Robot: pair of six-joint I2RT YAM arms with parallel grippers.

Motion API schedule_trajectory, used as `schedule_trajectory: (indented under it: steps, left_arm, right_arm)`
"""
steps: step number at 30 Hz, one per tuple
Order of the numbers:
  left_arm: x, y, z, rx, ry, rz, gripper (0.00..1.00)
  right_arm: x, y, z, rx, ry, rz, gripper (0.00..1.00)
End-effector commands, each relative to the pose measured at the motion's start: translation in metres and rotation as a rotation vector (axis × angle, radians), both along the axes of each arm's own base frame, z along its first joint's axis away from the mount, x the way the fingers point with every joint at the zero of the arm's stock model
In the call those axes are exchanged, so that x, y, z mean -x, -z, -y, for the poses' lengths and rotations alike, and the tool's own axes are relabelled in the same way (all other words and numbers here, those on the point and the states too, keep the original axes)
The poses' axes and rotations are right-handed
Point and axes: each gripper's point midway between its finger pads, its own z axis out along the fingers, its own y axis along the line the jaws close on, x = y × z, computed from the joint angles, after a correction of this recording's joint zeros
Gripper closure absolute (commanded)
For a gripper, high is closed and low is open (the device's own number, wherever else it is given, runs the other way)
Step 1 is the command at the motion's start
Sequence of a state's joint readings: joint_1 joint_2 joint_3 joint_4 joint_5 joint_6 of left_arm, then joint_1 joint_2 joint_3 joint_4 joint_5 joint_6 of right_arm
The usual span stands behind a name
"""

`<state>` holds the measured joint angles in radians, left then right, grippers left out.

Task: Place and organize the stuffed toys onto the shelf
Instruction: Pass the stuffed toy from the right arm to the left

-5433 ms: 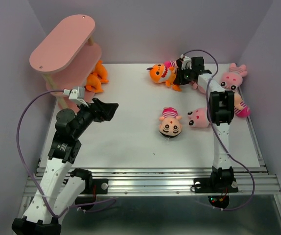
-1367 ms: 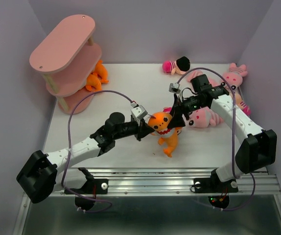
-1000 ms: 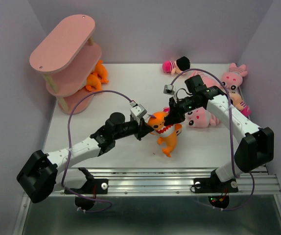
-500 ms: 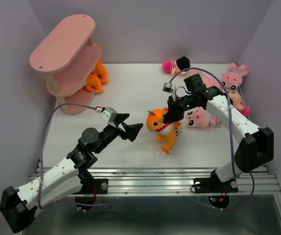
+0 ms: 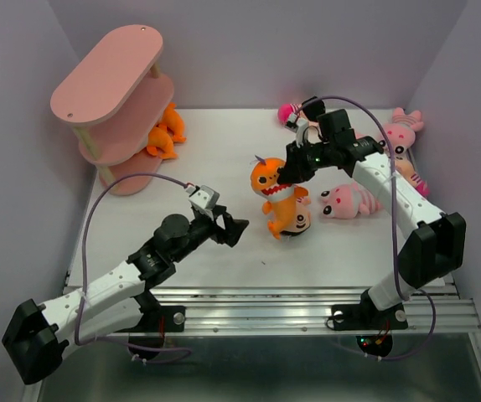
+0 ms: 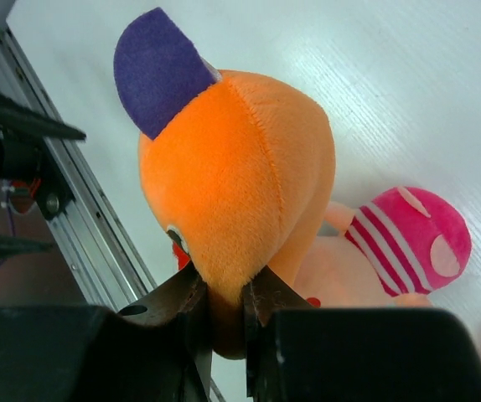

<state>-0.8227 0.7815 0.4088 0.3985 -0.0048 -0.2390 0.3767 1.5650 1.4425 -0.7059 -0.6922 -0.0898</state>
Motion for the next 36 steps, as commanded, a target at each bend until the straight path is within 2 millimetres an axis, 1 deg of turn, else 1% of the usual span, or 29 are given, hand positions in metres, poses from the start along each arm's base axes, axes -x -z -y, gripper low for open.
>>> schedule_trajectory:
  steps: [1, 2, 4, 5, 6, 7, 8, 9, 10, 11, 12, 13, 14, 15, 16, 17, 18, 19, 20, 21, 22, 24, 26, 28, 29, 33, 36]
  left_arm:
    - [-0.009, -0.045, 0.017, 0.001, 0.027, 0.19, 0.1]
    - [-0.01, -0.045, 0.019, -0.011, 0.031, 0.209, 0.1]
    - [-0.013, -0.054, 0.025, -0.026, 0.042, 0.269, 0.11]
    - [-0.016, -0.048, 0.03, -0.047, 0.05, 0.267, 0.11]
    - [-0.018, -0.055, 0.035, -0.036, 0.054, 0.28, 0.11]
    - [-0.02, -0.056, 0.038, -0.051, 0.06, 0.301, 0.12]
    - [-0.022, -0.048, 0.046, -0.071, 0.072, 0.287, 0.13]
    - [-0.025, -0.054, 0.052, -0.066, 0.077, 0.295, 0.14]
    - [-0.026, -0.054, 0.056, -0.072, 0.083, 0.296, 0.14]
    - [-0.029, -0.045, 0.064, -0.092, 0.093, 0.277, 0.14]
    - [-0.032, -0.05, 0.069, -0.086, 0.095, 0.284, 0.15]
    - [-0.035, -0.041, 0.075, -0.106, 0.101, 0.269, 0.16]
    - [-0.036, -0.04, 0.079, -0.11, 0.105, 0.266, 0.17]
    - [-0.035, -0.044, 0.087, -0.103, 0.138, 0.272, 0.18]
    - [-0.035, -0.043, 0.092, -0.106, 0.146, 0.271, 0.18]
    - [-0.037, -0.035, 0.097, -0.125, 0.156, 0.258, 0.18]
    - [-0.037, -0.038, 0.102, -0.125, 0.165, 0.267, 0.19]
    - [-0.036, -0.036, 0.105, -0.13, 0.173, 0.267, 0.19]
    - [-0.037, -0.03, 0.108, -0.143, 0.185, 0.261, 0.19]
    - [-0.037, -0.029, 0.111, -0.147, 0.192, 0.261, 0.19]
    - [-0.037, -0.028, 0.111, -0.15, 0.194, 0.26, 0.19]
    - [-0.037, -0.023, 0.113, -0.159, 0.202, 0.255, 0.19]
    - [-0.036, -0.02, 0.113, -0.161, 0.207, 0.249, 0.19]
    - [-0.035, -0.016, 0.112, -0.167, 0.205, 0.242, 0.19]
    - [-0.037, -0.013, 0.111, -0.172, 0.201, 0.237, 0.21]
    - [-0.039, -0.006, 0.114, -0.178, 0.2, 0.218, 0.24]
    - [-0.04, -0.008, 0.118, -0.17, 0.202, 0.213, 0.29]
  right_arm:
    - [-0.038, -0.034, -0.007, -0.092, 0.146, 0.003, 0.99]
    - [-0.041, -0.036, -0.006, -0.104, 0.155, -0.009, 0.99]
    - [-0.041, -0.039, -0.011, -0.135, 0.164, -0.056, 0.99]
    - [-0.043, -0.041, -0.009, -0.145, 0.175, -0.068, 0.99]
    - [-0.044, -0.041, -0.01, -0.153, 0.192, -0.084, 0.99]
    - [-0.044, -0.042, -0.012, -0.168, 0.209, -0.112, 0.99]
    - [-0.044, -0.043, -0.013, -0.175, 0.208, -0.122, 0.99]
    - [-0.043, -0.045, -0.014, -0.19, 0.22, -0.144, 0.99]
    - [-0.042, -0.045, -0.015, -0.197, 0.221, -0.154, 0.99]
    - [-0.042, -0.046, -0.015, -0.201, 0.221, -0.157, 0.99]
    - [-0.041, -0.046, -0.016, -0.203, 0.223, -0.163, 0.99]
    - [-0.041, -0.049, -0.016, -0.21, 0.226, -0.166, 0.99]
    - [-0.042, -0.05, -0.013, -0.214, 0.232, -0.167, 0.99]
    - [-0.041, -0.05, -0.013, -0.216, 0.232, -0.172, 0.99]
    - [-0.039, -0.051, -0.014, -0.221, 0.229, -0.177, 0.99]
    - [-0.041, -0.051, -0.01, -0.226, 0.234, -0.18, 0.99]
    - [-0.04, -0.052, -0.011, -0.23, 0.231, -0.185, 0.99]
    - [-0.038, -0.052, -0.012, -0.235, 0.223, -0.195, 0.99]
    - [-0.038, -0.053, -0.008, -0.245, 0.222, -0.201, 0.99]
    - [-0.04, -0.054, -0.005, -0.25, 0.225, -0.203, 0.99]
    - [-0.037, -0.054, -0.007, -0.259, 0.207, -0.215, 0.99]
    - [-0.04, -0.056, 0.002, -0.274, 0.21, -0.217, 0.99]
    - [-0.037, -0.056, 0.003, -0.289, 0.185, -0.228, 0.99]
    - [-0.039, -0.056, 0.01, -0.298, 0.187, -0.23, 0.99]
    - [-0.038, -0.054, 0.009, -0.298, 0.184, -0.237, 0.99]
    - [-0.035, -0.052, 0.007, -0.31, 0.167, -0.264, 0.99]
    - [-0.034, -0.05, 0.006, -0.314, 0.16, -0.274, 0.99]
